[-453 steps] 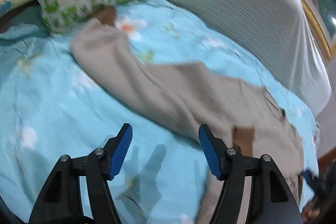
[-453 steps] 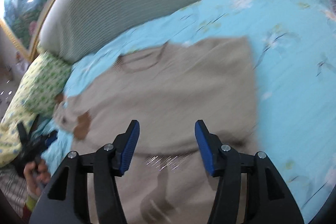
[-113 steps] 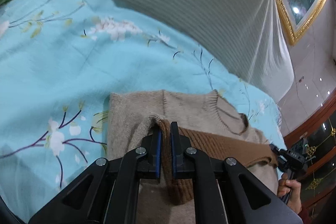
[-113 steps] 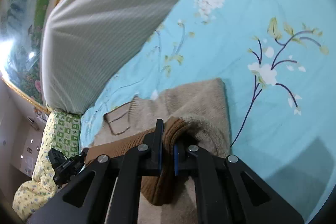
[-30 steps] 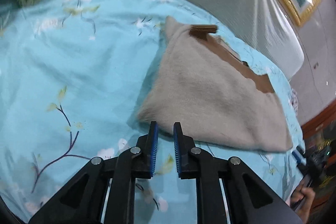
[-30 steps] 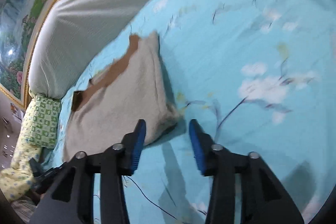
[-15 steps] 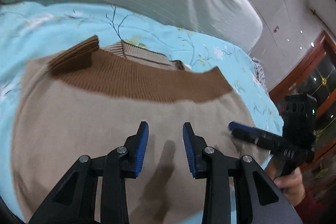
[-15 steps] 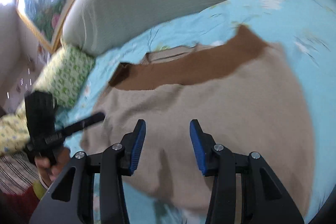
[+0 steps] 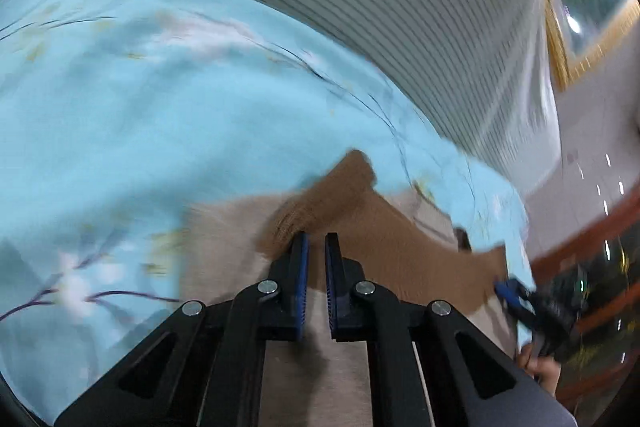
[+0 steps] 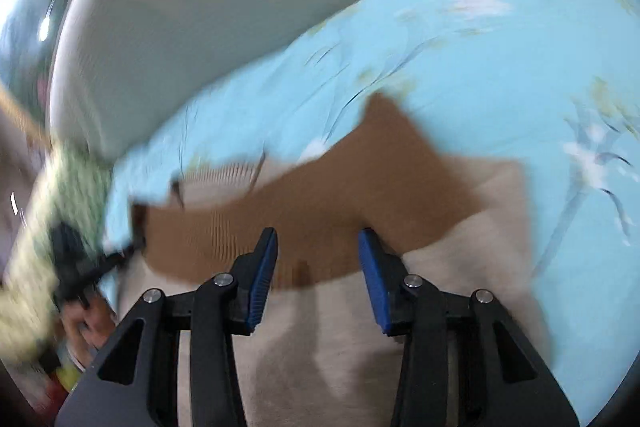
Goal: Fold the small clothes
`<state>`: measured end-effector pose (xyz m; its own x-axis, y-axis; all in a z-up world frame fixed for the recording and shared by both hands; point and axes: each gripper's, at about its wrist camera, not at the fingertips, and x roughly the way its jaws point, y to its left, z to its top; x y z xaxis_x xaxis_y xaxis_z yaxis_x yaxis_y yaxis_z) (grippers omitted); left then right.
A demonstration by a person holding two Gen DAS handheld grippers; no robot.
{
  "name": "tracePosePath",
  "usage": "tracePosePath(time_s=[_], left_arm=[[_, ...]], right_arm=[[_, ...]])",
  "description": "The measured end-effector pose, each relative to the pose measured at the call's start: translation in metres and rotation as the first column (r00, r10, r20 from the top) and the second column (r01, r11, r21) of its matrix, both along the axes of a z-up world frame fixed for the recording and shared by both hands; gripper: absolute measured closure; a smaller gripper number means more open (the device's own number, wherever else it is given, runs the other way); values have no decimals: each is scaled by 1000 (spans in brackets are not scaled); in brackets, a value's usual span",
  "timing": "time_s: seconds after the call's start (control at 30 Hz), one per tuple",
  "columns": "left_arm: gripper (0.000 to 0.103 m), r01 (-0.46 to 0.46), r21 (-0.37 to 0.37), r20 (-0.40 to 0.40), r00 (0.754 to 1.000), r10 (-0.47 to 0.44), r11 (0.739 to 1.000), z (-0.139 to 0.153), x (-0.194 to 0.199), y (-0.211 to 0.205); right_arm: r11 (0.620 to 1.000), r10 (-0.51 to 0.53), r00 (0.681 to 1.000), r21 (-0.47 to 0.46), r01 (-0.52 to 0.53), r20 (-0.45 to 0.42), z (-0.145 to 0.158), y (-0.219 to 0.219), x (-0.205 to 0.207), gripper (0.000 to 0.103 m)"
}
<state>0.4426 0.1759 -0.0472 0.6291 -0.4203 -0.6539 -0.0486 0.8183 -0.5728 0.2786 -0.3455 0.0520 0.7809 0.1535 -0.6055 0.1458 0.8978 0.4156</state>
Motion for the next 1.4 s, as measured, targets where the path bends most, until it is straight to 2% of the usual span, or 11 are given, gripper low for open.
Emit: tracePosePath(time_s=[0.1,0.23,0.37,0.57,0.7,0.83,0.97,1.1,1.23,1.3,1.4], left_arm=[[83,-85,36,0,996,85,996,13,-23,9],[72,-92,56,33,995,91,994,34,-72,-1],[49,-109,73,44,993,106,991,47,-141,-13],[45,-144,9,-27,989,144,990,29,-225,-28],[45,-179,-10,-96,979,177,984,7,-250,-36],[45,-205,-36,-155,968,197,978,-13,-253,-34],[44,-254,-61,-132,961,244,965,-17,-239,-27],[44,-315,-93,-98,947,306,945,-22,-212,-18],[49,-327,-65,-77,944,322,943,-19,-186,-19],[78,-313,-49,-65,949,309,949,-13,-174,-23],[89,-272,5,33,962,272,962,13,-171,-38]], right_arm=[[998,-49,998,-32,50,26,11,2,-24,58],[1000,4,998,-8,-3,63,20,18,-61,49],[998,65,995,-7,-65,70,19,42,-92,47],[993,117,992,-22,-116,49,7,69,-117,44],[992,124,991,-9,-123,50,2,75,-133,44],[994,109,993,17,-110,51,-3,75,-146,44],[996,93,995,12,-93,41,-7,76,-157,43],[996,81,996,22,-82,33,-11,74,-163,43],[998,60,998,21,-61,25,-10,66,-166,42],[998,50,998,21,-51,28,-7,60,-168,42],[999,45,998,12,-45,41,0,53,-168,42]])
